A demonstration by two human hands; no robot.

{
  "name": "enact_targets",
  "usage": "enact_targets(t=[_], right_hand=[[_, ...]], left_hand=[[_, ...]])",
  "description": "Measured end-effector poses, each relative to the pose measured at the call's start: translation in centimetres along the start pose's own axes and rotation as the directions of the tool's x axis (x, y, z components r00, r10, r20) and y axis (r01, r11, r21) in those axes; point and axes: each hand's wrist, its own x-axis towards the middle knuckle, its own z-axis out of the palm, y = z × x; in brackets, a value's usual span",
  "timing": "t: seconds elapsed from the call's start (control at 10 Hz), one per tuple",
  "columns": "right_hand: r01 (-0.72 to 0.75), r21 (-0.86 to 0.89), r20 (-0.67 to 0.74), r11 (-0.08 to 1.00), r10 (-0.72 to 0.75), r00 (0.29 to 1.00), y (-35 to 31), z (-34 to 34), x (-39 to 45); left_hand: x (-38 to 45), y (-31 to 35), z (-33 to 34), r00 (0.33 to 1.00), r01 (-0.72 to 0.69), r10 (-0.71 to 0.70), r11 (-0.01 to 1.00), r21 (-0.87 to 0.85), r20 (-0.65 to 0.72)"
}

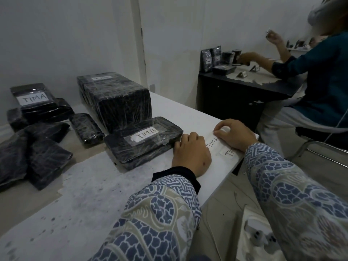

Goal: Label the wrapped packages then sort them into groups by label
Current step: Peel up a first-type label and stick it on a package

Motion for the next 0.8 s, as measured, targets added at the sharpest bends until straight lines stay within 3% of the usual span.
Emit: enact_targets(t=[0.8], right_hand=[[0.076, -0.173, 0.017, 0.982, -0.074, 0.997, 0.3, 0.4, 1.4]], left_hand=[[0.0, -0.2, -0.1, 1.0, -0.003, 0.005, 0.999, -0.054, 0.028]])
